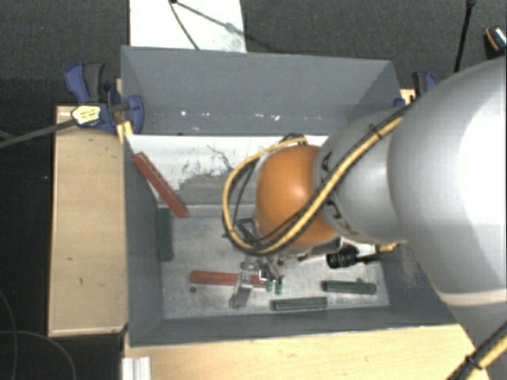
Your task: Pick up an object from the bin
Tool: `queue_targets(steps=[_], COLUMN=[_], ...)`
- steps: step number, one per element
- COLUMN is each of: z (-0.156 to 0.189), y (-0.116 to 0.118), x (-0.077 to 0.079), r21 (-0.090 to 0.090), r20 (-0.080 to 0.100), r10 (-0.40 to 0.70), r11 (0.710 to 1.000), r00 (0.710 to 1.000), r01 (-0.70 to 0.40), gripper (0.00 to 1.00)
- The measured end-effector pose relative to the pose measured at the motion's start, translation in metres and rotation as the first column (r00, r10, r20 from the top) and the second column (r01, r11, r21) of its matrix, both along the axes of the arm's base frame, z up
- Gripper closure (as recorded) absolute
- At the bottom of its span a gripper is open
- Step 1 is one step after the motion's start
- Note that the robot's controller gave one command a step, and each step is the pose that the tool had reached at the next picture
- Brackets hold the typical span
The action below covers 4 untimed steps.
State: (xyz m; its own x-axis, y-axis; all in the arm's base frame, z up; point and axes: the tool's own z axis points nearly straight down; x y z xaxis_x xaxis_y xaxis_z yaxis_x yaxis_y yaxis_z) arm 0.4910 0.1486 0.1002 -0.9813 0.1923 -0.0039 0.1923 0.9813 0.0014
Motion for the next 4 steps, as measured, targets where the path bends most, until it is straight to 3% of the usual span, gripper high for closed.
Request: queue_targets(steps=[1,2,3,4], z=[-0.031,-0.031,-0.031,0.022], y=[0.021,0.021,0.021,0.021], x=[-0.010,-0.010,-0.010,-0.008], r21=[-0.001,-0.001,-0.001,0.003], r20=[-0.008,-0.008,-0.008,0.000], r10=[-0.188,-0.190,-0.191,-0.187], r11=[0.982,0.982,0.982,0.982], r00=[0.982,0.982,0.982,0.982], r01=[0.188,0.190,0.191,0.187], gripper=[0.00,0.00,1.00,1.00])
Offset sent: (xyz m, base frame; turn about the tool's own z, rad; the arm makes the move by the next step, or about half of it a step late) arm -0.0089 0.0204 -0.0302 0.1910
